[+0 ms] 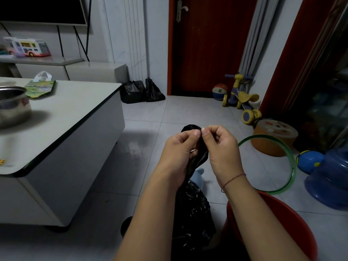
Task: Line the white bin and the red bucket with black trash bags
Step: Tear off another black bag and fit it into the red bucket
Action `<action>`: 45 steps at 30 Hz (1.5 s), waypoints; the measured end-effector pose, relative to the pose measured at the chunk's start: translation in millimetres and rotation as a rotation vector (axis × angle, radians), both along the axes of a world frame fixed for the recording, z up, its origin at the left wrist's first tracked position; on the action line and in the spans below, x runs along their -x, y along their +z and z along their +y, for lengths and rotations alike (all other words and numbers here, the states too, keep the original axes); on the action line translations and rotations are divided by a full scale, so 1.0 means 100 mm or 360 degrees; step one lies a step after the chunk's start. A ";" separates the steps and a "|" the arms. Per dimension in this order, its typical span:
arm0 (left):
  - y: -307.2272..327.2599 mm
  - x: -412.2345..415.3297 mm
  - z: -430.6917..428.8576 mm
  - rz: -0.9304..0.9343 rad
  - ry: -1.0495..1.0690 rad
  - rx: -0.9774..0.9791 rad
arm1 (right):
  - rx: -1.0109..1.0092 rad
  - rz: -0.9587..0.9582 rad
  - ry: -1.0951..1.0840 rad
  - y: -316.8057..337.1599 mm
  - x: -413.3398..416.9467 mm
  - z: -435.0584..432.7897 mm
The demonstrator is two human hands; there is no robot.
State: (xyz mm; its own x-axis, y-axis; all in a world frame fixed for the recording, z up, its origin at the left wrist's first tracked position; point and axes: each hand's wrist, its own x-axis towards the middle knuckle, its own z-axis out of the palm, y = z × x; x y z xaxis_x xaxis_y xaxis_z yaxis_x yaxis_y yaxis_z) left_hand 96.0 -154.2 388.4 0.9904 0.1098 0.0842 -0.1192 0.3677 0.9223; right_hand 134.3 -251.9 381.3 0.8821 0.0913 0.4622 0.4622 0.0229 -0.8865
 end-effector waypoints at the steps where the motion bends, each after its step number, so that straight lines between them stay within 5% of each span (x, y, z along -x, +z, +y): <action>1: 0.01 0.01 0.00 0.0002 0.0000 -0.0037 | 0.0036 0.0007 0.0013 0.00 0.00 0.01; 31: -0.01 0.00 -0.04 0.0166 0.0050 -0.0149 | -0.0092 0.0271 0.0340 0.00 -0.01 -0.04; 45: -0.02 -0.01 -0.01 0.0090 0.0039 -0.0477 | 0.0183 -0.0113 0.0093 0.09 0.04 -0.15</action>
State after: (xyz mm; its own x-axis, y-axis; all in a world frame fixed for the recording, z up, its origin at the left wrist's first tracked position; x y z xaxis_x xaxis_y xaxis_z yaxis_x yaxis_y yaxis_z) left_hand 96.6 -154.9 386.4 0.9918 0.1123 0.0613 -0.0701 0.0760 0.9946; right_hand 129.9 -267.0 390.1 0.8392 0.1973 0.5068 0.5247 -0.0485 -0.8499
